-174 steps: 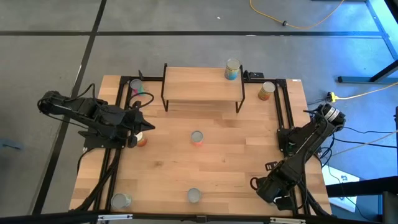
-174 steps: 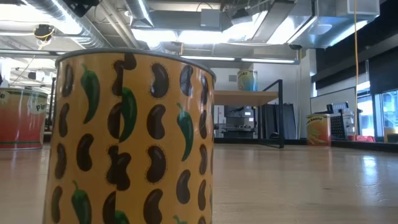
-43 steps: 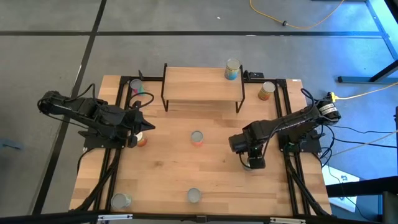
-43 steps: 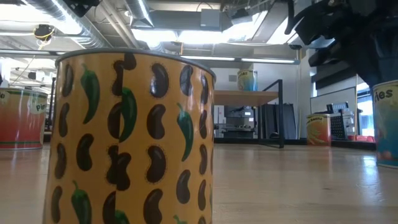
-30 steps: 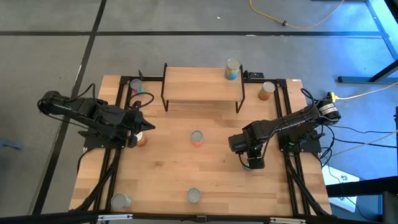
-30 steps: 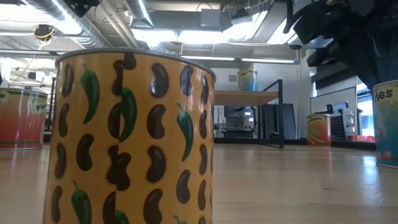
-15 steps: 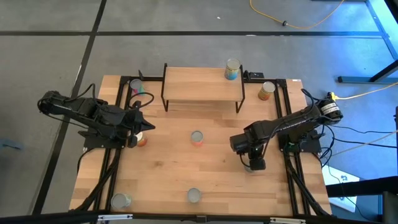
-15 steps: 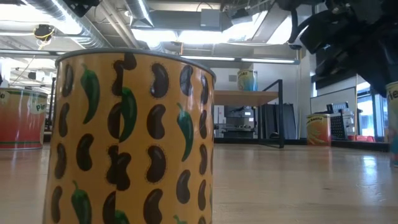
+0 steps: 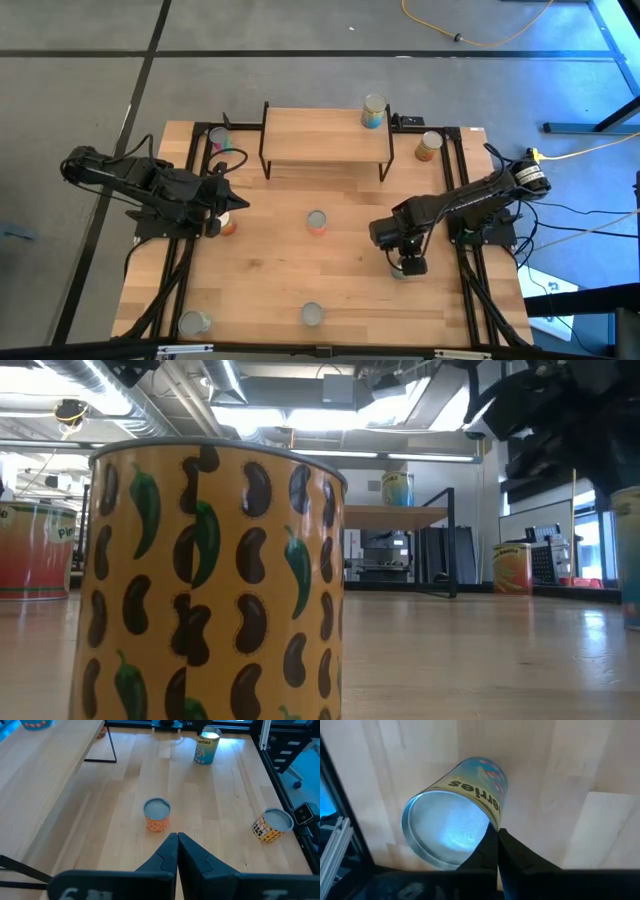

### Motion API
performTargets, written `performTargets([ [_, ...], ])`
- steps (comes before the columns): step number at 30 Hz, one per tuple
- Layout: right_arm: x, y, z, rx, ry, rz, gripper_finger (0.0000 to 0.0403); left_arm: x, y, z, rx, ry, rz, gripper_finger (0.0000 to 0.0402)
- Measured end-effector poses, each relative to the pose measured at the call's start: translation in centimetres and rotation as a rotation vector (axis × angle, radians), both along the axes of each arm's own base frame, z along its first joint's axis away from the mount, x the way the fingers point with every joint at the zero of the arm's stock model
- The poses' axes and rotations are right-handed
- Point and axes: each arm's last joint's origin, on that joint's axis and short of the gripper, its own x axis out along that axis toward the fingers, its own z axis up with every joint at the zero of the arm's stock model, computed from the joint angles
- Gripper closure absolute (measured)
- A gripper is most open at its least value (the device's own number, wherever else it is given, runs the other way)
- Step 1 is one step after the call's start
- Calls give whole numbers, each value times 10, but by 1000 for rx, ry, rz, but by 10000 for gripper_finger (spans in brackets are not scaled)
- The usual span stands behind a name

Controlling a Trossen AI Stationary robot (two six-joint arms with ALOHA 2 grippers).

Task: Pick and place cans onto a shelf
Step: Put the canned cherry on the shelf

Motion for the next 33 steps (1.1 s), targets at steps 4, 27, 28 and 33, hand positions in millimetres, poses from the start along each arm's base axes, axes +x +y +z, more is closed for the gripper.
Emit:
performTargets([
  [4,10,-2,12,-71,-58,-3,401,0,0,0,0,0,1,401],
  [27,22,-20,47,-22,-109,-52,403,0,0,0,0,0,0,401],
  [28,22,-21,51,-21,-115,-52,403,0,0,0,1,0,0,401],
  [33,24,-26,73,-13,-136,-56,403,0,0,0,1,0,0,401],
])
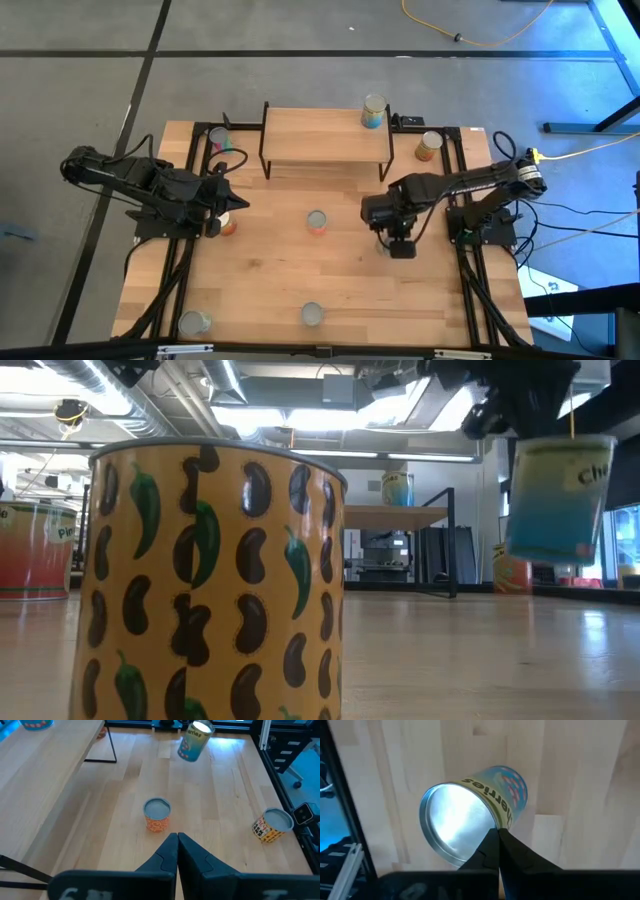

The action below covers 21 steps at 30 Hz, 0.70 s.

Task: Pick and place cans onto a shelf
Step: Put the canned cherry on the shelf

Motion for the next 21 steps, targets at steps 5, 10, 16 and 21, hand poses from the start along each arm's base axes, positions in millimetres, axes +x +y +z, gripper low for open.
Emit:
performTargets([
  [5,1,-7,20,-11,-22,-22,403,0,0,0,0,0,0,401],
  [10,2,-17,39,-28,-53,-58,403,0,0,0,0,0,0,401],
  [16,-1,-33,63,-86,-85,-112,403,0,0,0,0,0,0,401],
  [21,-3,-50,85,-111,-140,-176,403,0,0,0,0,0,0,401],
])
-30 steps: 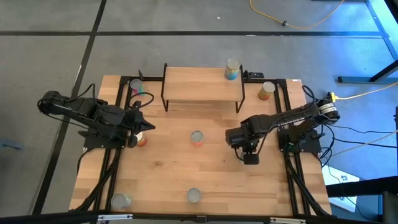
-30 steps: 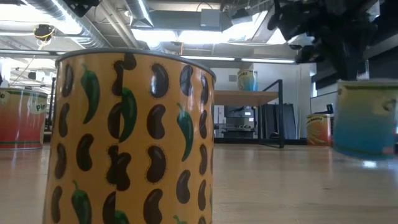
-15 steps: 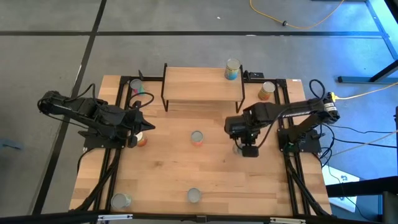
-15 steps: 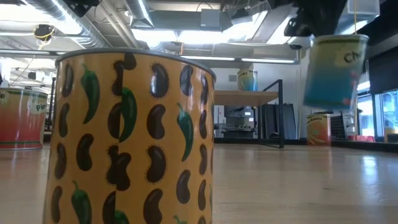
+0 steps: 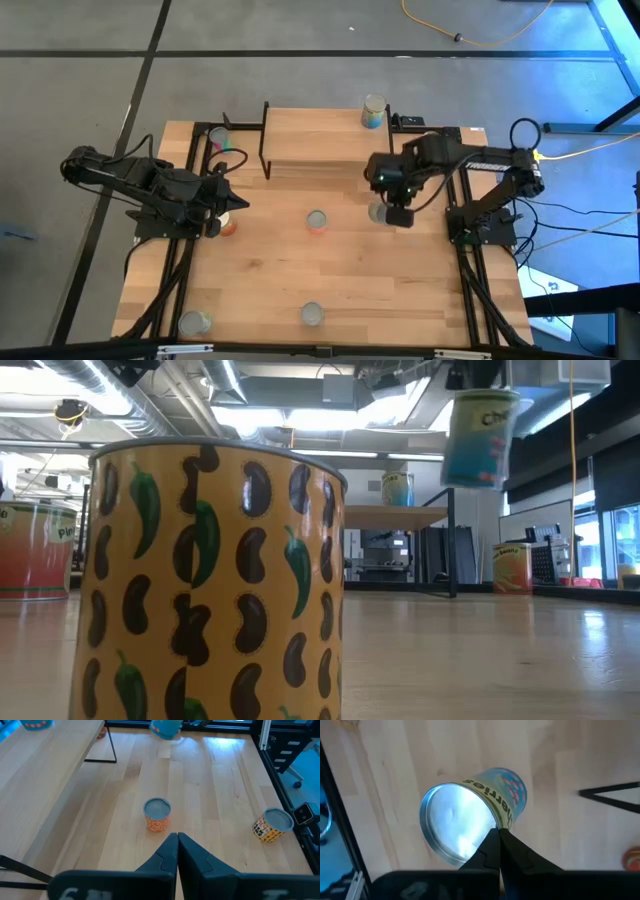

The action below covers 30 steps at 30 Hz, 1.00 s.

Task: Pick and place cans onto a shelf
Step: Put the canned cherry on the shelf

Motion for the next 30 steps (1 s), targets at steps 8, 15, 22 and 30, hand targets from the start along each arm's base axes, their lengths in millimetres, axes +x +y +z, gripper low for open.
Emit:
performTargets([
  [8,6,-28,23,-11,-84,-81,403,0,0,0,0,0,0,401],
  [15,24,-58,41,-44,-173,-95,403,0,0,0,0,0,1,401],
  [22,21,-95,52,-72,-220,-194,403,0,0,0,-1,0,1,401],
  [30,22,-137,36,-84,-160,-266,403,0,0,0,0,0,1,401],
])
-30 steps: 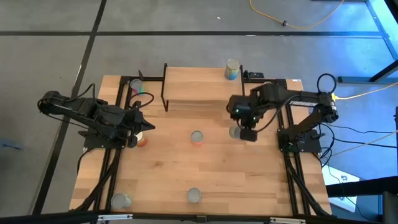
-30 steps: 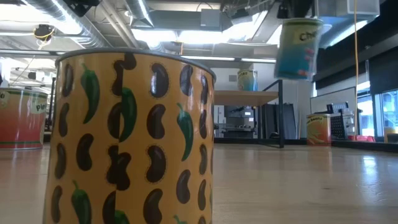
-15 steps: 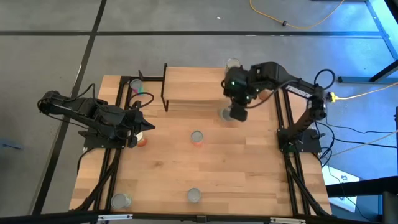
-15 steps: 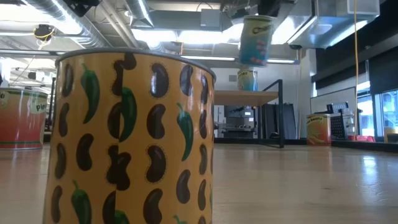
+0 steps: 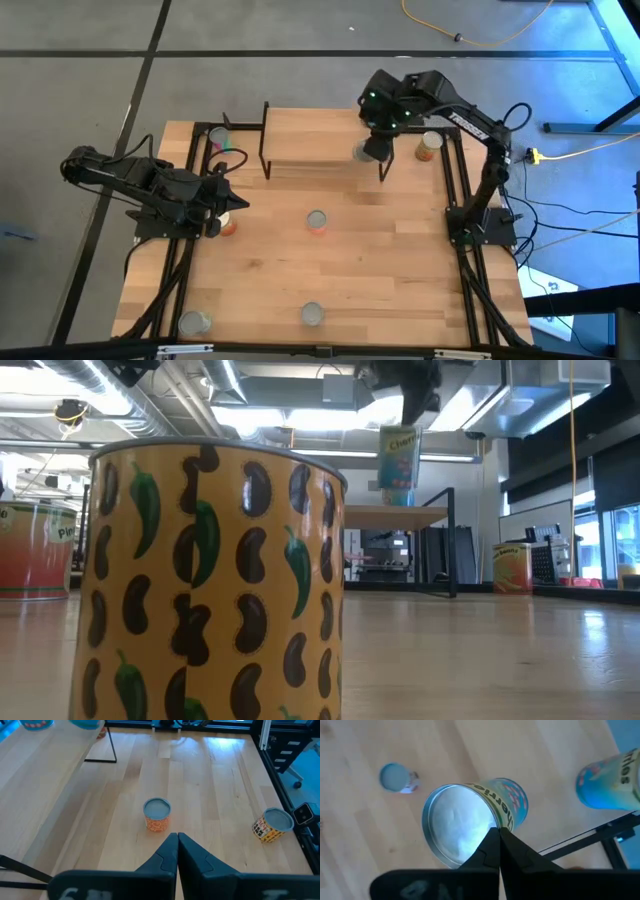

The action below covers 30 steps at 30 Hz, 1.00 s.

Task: Pick and place cans onto a shelf
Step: Put the canned cherry on the shelf

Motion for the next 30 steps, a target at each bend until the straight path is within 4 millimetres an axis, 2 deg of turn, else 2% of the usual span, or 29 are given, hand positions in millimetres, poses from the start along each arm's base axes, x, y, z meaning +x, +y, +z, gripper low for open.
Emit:
performTargets([
  [9,1,-29,-15,3,52,-29,403,0,0,0,0,-1,0,401],
  [20,-2,-45,-21,-21,86,-60,403,0,0,0,0,0,0,401],
  [30,-4,-48,-21,-23,88,-69,384,0,0,0,0,0,0,401],
])
